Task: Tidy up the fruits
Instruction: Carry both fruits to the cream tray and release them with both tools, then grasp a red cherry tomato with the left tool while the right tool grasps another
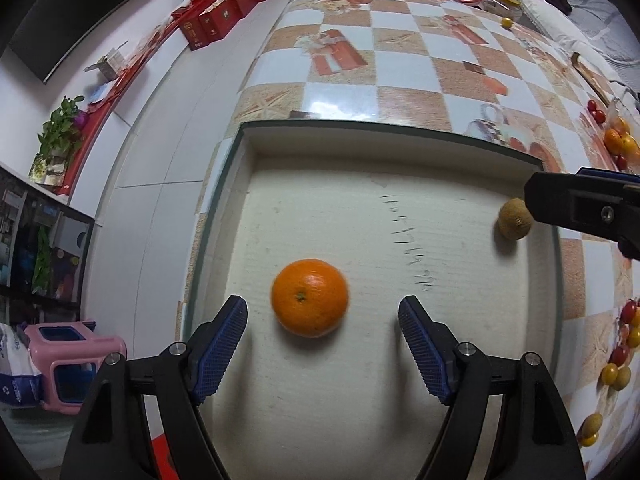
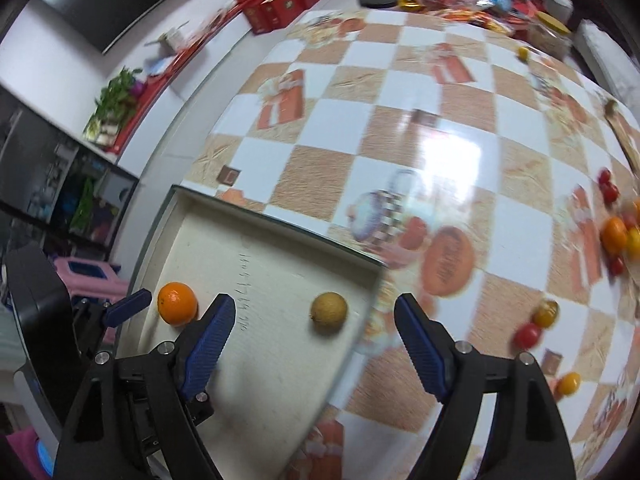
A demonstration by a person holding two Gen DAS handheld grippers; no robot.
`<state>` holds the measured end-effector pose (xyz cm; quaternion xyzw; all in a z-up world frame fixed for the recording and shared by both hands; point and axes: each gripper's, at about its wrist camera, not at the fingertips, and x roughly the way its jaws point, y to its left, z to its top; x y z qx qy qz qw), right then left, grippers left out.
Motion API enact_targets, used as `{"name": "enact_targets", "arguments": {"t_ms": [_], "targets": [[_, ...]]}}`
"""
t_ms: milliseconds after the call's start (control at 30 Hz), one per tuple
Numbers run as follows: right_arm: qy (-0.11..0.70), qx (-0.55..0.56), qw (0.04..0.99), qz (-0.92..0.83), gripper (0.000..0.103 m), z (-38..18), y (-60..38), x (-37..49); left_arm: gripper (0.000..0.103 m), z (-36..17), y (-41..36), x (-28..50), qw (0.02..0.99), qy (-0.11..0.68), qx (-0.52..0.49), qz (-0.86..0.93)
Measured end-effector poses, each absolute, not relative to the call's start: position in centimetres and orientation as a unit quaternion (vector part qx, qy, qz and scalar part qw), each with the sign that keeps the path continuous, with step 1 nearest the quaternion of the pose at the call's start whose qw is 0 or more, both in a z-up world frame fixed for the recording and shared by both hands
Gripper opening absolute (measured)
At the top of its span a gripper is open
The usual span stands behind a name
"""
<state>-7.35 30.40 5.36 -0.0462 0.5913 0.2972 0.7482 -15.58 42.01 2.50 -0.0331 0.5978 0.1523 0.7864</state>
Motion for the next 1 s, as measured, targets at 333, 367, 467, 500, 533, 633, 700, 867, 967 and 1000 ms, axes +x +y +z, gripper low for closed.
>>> {"name": "enact_targets", "arguments": {"t_ms": [333, 367, 467, 500, 533, 633, 700, 867, 967, 1000], "targets": [[0.597, -0.007, 0.772, 0.218, 0.084, 5.8, 20.3, -8.2, 0.079, 5.3, 36.6, -13.7, 0.807, 0.581, -0.001, 0.107], [0.597, -0.002, 0.775, 0.206, 0.084, 5.8, 18.8, -8.3, 0.079, 5.6, 36.0, -13.5, 0.808, 0.581, -0.001, 0.100], [0.600, 0.008, 0.780, 0.175, 0.084, 5.8, 14.9, -9.0, 0.079, 6.4, 34.1, -12.7, 0.813, 0.576, 0.002, 0.081], [0.603, 0.010, 0.781, 0.165, 0.084, 5.8, 13.5, -9.4, 0.079, 6.6, 33.1, -12.3, 0.815, 0.575, 0.008, 0.072], [0.605, 0.011, 0.780, 0.157, 0.084, 5.6, 12.4, -9.7, 0.079, 6.7, 32.3, -12.1, 0.816, 0.574, 0.011, 0.066], [0.612, 0.014, 0.780, 0.128, 0.084, 5.3, 9.0, -10.9, 0.079, 6.8, 29.7, -10.8, 0.819, 0.572, 0.016, 0.042], [0.617, 0.017, 0.779, 0.111, 0.084, 4.8, 7.0, -11.5, 0.080, 6.6, 28.0, -10.0, 0.819, 0.573, 0.018, 0.027], [0.630, 0.025, 0.772, 0.084, 0.084, 3.6, 3.3, -12.9, 0.079, 5.0, 24.5, -8.0, 0.812, 0.584, 0.023, 0.004], [0.636, 0.024, 0.767, 0.081, 0.084, 2.8, 2.2, -13.5, 0.079, 3.8, 23.4, -6.9, 0.805, 0.592, 0.024, 0.001], [0.638, 0.023, 0.765, 0.080, 0.084, 2.5, 1.9, -13.7, 0.079, 3.4, 23.1, -6.5, 0.804, 0.594, 0.022, 0.000]]}}
